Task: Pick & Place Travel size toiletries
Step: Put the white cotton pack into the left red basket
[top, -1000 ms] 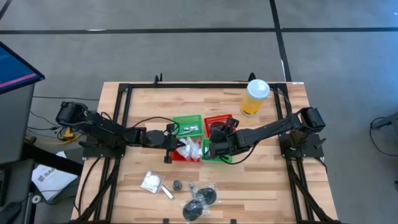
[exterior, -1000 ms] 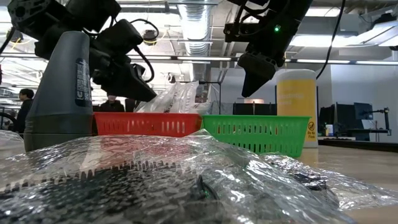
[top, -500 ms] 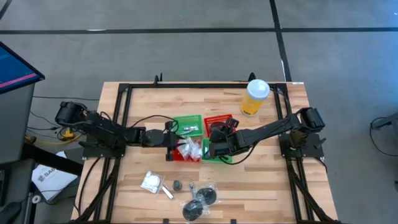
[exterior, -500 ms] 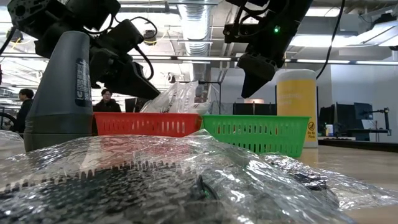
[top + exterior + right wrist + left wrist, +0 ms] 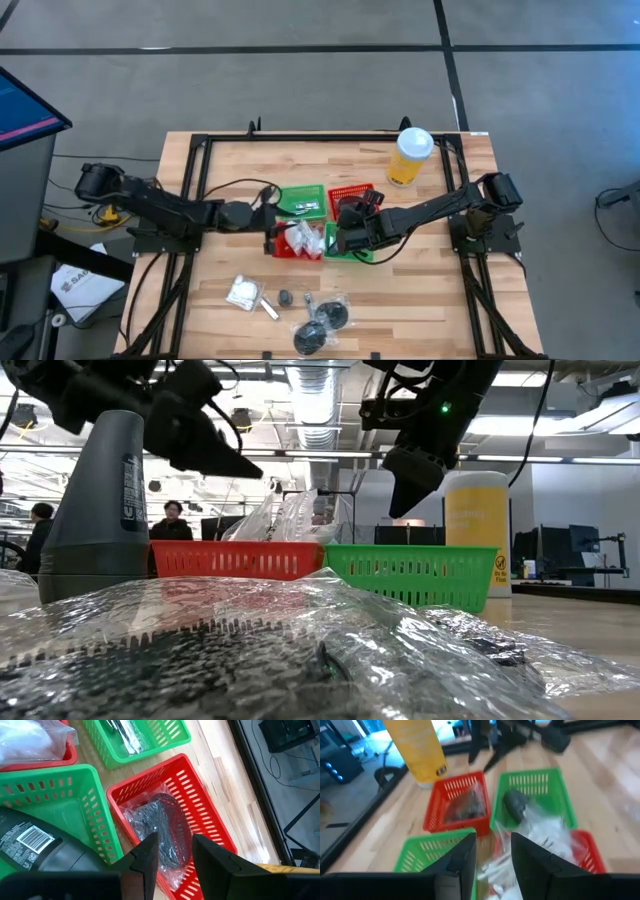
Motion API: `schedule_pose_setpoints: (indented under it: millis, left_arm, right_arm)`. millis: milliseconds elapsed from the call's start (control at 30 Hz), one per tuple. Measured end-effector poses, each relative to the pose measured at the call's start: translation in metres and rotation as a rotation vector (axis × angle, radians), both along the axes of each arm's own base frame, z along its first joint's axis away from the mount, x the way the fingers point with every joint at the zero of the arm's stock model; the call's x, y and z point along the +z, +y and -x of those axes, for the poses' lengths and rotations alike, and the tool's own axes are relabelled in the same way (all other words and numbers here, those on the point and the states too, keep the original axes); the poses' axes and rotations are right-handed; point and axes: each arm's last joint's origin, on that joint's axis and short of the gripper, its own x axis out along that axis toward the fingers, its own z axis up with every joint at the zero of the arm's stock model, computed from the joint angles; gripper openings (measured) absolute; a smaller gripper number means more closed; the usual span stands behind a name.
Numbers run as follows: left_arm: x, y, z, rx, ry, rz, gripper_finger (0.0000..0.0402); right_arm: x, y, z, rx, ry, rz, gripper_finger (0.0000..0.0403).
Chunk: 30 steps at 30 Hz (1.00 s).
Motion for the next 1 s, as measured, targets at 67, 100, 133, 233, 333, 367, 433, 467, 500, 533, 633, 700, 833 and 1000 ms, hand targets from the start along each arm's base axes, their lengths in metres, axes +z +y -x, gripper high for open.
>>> schedule_pose_setpoints:
  millis: [67, 100, 133, 233, 333, 367, 433, 467, 500, 533, 633, 700, 833, 1000]
  left_arm:
    - [0.005, 0.000, 0.005, 0.003, -0.009, 0.023, 0.0114]
    - [0.007, -0.001, 0.008, -0.001, -0.001, 0.029, 0.0113]
    - [0.009, -0.003, 0.011, -0.004, 0.008, 0.041, 0.0114]
    - [0.011, -0.009, 0.022, -0.021, 0.055, 0.094, 0.0114]
    - [0.012, -0.017, 0.032, -0.063, 0.091, 0.206, 0.0112]
    - [0.013, -0.021, 0.035, -0.093, 0.103, 0.244, 0.0112]
    - [0.013, -0.029, 0.039, -0.162, 0.126, 0.311, 0.0111]
    - [0.012, -0.033, 0.041, -0.185, 0.140, 0.322, 0.0111]
    - [0.012, -0.036, 0.042, -0.203, 0.146, 0.329, 0.0111]
    - [0.012, -0.039, 0.043, -0.215, 0.145, 0.339, 0.0111]
    - [0.012, -0.045, 0.045, -0.240, 0.149, 0.342, 0.0111]
    - [0.012, -0.049, 0.046, -0.249, 0.150, 0.351, 0.0111]
    - [0.011, -0.057, 0.050, -0.258, 0.176, 0.411, 0.0111]
    - [0.004, -0.065, 0.059, -0.235, 0.266, 0.496, 0.0111]
  right_arm:
    - [0.000, 0.000, 0.001, 0.000, 0.006, 0.001, 0.0108]
    - [0.000, 0.000, 0.001, 0.000, 0.008, 0.002, 0.0108]
    - [0.000, 0.000, 0.001, 0.000, 0.009, 0.002, 0.0108]
    - [0.000, 0.000, 0.001, 0.000, 0.011, 0.003, 0.0108]
    - [0.000, 0.000, 0.001, 0.000, 0.012, 0.003, 0.0108]
    - [0.000, 0.000, 0.001, 0.000, 0.012, 0.003, 0.0108]
    - [0.000, 0.000, 0.001, 0.000, 0.012, 0.003, 0.0108]
    - [0.000, 0.000, 0.001, 0.000, 0.011, 0.003, 0.0108]
    - [0.000, 0.000, 0.001, 0.000, 0.011, 0.003, 0.0108]
    - [0.000, 0.000, 0.001, 0.000, 0.011, 0.002, 0.0108]
    - [0.000, 0.000, 0.001, 0.000, 0.011, 0.003, 0.0108]
    - [0.000, 0.000, 0.001, 0.000, 0.011, 0.003, 0.0108]
    - [-0.001, 0.000, 0.001, 0.000, 0.014, 0.001, 0.0108]
    - [-0.001, 0.000, 0.001, 0.001, 0.016, -0.002, 0.0108]
